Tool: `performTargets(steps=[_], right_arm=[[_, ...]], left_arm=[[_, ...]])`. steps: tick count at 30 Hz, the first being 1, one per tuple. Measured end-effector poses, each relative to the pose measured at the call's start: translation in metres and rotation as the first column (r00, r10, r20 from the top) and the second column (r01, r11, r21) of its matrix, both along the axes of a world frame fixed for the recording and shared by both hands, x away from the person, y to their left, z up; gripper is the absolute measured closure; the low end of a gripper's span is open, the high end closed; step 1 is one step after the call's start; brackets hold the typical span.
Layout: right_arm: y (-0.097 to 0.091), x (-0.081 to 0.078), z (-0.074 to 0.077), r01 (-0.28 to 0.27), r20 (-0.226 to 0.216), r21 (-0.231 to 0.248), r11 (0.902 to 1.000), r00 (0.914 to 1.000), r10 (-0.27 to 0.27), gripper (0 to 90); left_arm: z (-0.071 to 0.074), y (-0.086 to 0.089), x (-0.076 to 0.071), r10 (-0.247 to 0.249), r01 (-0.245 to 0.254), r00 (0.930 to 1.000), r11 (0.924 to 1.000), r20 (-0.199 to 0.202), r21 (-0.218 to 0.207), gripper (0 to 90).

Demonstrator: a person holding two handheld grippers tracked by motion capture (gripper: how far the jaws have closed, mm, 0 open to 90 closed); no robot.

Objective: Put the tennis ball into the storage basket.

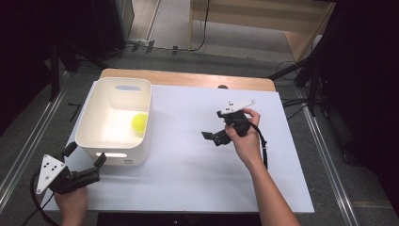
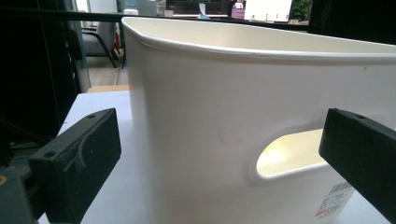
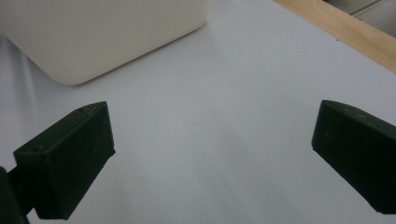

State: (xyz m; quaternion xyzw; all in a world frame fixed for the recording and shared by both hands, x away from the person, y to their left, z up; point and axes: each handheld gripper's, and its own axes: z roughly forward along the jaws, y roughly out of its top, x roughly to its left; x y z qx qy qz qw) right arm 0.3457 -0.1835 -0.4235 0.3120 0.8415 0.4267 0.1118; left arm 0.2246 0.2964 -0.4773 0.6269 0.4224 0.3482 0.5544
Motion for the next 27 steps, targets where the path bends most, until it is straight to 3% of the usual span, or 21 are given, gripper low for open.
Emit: performTargets(steps=[27], right_arm=[[-0.052, -0.03, -0.019, 0.103, 0.041, 0.082, 0.9913, 0.9935, -0.106, 0.0]], left_arm=[[0.0, 0.0, 0.0, 0.001, -0.001, 1.0, 1.0, 0.0, 0.002, 0.0]])
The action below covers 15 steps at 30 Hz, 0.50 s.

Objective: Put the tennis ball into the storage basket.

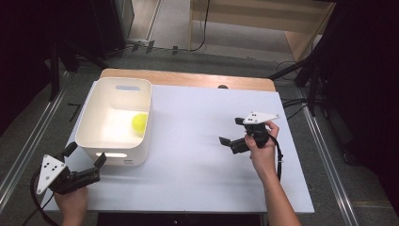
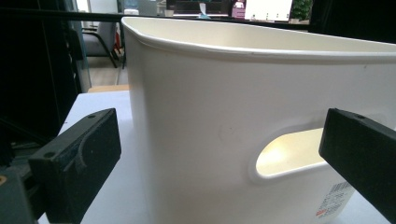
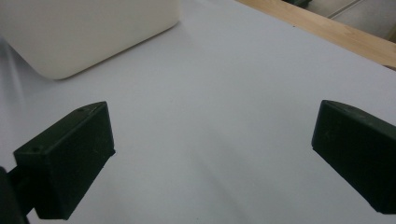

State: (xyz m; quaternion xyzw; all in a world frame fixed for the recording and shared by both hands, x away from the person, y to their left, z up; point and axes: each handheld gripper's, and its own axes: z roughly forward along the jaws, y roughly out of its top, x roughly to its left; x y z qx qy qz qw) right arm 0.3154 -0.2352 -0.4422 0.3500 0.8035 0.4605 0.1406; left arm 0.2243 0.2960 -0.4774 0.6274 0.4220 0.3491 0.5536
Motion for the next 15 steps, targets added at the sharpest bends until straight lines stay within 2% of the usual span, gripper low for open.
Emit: performTargets(steps=[15], right_arm=[[-0.022, -0.021, -0.016, 0.048, 0.021, 0.058, 0.9972, 0.9986, -0.049, 0.0]], left_arm=[[0.0, 0.0, 0.0, -0.001, 0.001, 1.0, 1.0, 0.0, 0.003, 0.0]])
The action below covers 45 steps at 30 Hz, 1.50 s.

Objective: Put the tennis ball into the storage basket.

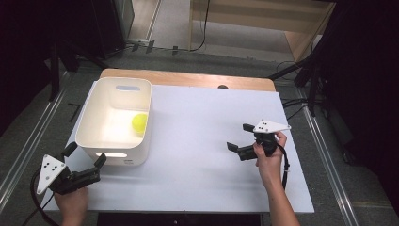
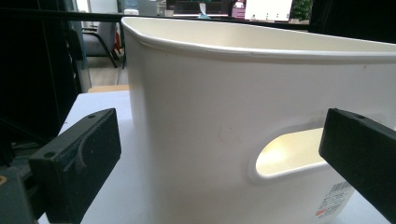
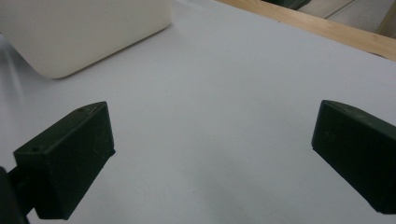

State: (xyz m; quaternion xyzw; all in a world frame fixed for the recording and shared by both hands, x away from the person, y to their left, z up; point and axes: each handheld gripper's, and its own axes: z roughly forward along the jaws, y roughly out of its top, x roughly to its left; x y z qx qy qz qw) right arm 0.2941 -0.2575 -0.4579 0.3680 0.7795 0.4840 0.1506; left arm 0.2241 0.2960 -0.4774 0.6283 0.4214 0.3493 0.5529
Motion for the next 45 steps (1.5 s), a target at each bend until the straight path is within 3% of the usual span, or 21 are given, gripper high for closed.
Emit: performTargets(steps=[15, 28, 37, 45], right_arm=[[-0.024, -0.023, -0.016, 0.066, 0.011, 0.038, 0.9971, 0.9977, -0.067, 0.0], [-0.047, -0.043, -0.032, 0.133, 0.029, 0.065, 0.989, 0.9904, -0.135, 0.0], [-0.065, -0.059, -0.04, 0.188, 0.047, 0.093, 0.9778, 0.9801, -0.193, 0.0], [-0.091, -0.079, -0.044, 0.257, 0.049, 0.128, 0.9578, 0.963, -0.265, 0.0]], left_arm=[[0.0, 0.0, 0.0, 0.0, 0.0, 1.0, 1.0, 0.0, 0.005, 0.0], [0.0, 0.0, 0.0, -0.001, 0.001, 1.0, 1.0, 0.0, 0.0, 0.0], [0.001, 0.001, 0.0, 0.0, 0.0, 1.0, 1.0, 0.001, -0.006, 0.0], [0.0, 0.002, 0.0, -0.001, 0.001, 1.0, 1.0, 0.002, -0.01, 0.0]])
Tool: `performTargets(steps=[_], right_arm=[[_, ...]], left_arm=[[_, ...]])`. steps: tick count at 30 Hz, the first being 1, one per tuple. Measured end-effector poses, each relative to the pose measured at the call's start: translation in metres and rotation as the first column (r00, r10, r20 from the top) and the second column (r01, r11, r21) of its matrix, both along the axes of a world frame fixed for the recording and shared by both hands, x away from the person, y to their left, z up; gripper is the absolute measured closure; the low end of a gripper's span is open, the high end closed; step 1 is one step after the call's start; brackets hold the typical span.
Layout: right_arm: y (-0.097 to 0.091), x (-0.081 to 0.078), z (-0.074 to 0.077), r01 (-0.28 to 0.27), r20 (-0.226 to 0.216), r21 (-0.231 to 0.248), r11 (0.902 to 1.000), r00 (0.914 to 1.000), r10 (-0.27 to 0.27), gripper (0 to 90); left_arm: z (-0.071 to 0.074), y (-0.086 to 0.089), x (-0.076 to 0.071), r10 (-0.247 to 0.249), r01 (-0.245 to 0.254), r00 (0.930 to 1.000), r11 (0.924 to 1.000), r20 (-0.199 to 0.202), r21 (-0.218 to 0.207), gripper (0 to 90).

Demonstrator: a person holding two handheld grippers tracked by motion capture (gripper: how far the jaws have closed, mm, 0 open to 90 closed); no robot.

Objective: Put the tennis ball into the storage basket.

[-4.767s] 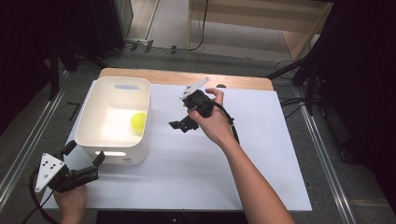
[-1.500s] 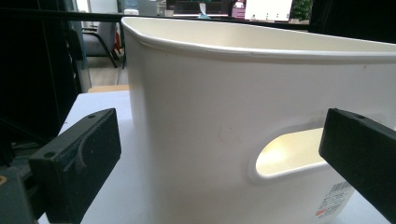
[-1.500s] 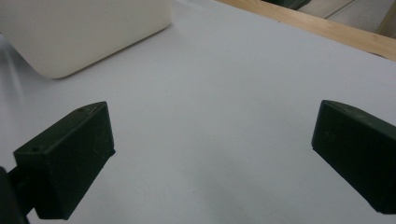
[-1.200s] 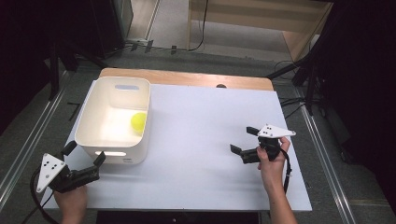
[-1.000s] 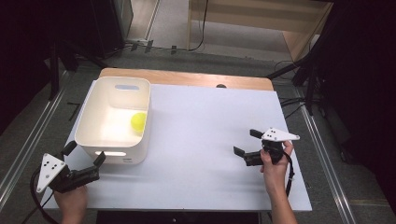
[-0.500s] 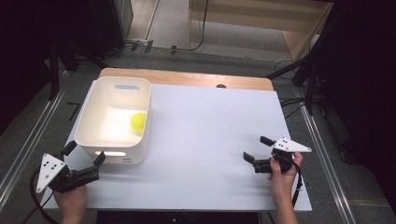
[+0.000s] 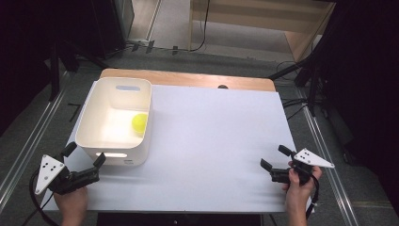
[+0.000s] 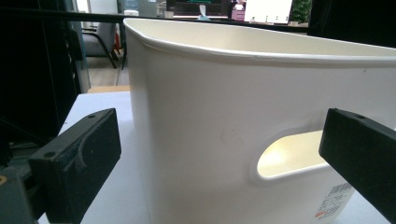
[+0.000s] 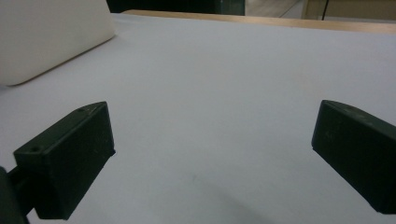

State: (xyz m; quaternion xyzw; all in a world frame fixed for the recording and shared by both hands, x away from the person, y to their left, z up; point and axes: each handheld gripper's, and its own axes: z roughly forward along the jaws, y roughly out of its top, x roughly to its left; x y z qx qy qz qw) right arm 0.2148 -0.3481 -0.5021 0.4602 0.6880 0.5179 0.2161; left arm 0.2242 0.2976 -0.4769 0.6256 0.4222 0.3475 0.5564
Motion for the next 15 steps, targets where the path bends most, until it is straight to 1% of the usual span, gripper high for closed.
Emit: performTargets(steps=[1, 2, 3, 6, 8, 10, 12, 15], right_arm=[[-0.003, -0.003, -0.001, 0.009, 0.004, -0.002, 1.0, 1.0, -0.009, 0.0], [-0.007, -0.007, -0.001, 0.02, -0.007, 0.006, 0.9998, 0.9998, -0.02, 0.0], [-0.009, -0.008, -0.002, 0.021, 0.001, 0.005, 0.9998, 0.9998, -0.021, 0.0], [-0.017, -0.015, -0.003, 0.044, -0.005, 0.014, 0.9989, 0.999, -0.044, 0.0], [-0.021, -0.017, -0.004, 0.055, -0.009, 0.013, 0.9984, 0.9984, -0.055, 0.0], [-0.023, -0.017, -0.005, 0.063, -0.014, 0.024, 0.9977, 0.9979, -0.063, 0.0], [-0.023, -0.017, -0.005, 0.062, -0.014, 0.02, 0.9979, 0.998, -0.062, 0.0], [-0.02, -0.014, -0.008, 0.061, -0.033, -0.01, 0.9981, 0.9976, -0.061, 0.0]], left_arm=[[0.0, 0.0, 0.0, 0.001, -0.001, 1.0, 1.0, 0.0, 0.001, 0.0], [0.0, 0.0, 0.0, 0.002, -0.002, 1.0, 1.0, 0.0, 0.0, 0.0], [0.0, 0.0, 0.0, 0.001, -0.001, 1.0, 1.0, 0.0, 0.0, 0.0], [0.0, 0.0, 0.0, 0.002, -0.002, 1.0, 1.0, 0.0, 0.001, 0.0], [0.0, 0.0, 0.0, 0.003, -0.003, 1.0, 1.0, 0.0, 0.001, 0.0], [0.0, 0.0, 0.0, 0.003, -0.003, 1.0, 1.0, 0.0, 0.002, 0.0], [0.0, 0.0, 0.0, 0.003, -0.003, 1.0, 1.0, -0.001, 0.002, 0.0], [0.0, -0.001, 0.001, 0.002, -0.002, 1.0, 1.0, 0.0, 0.0, 0.0]])
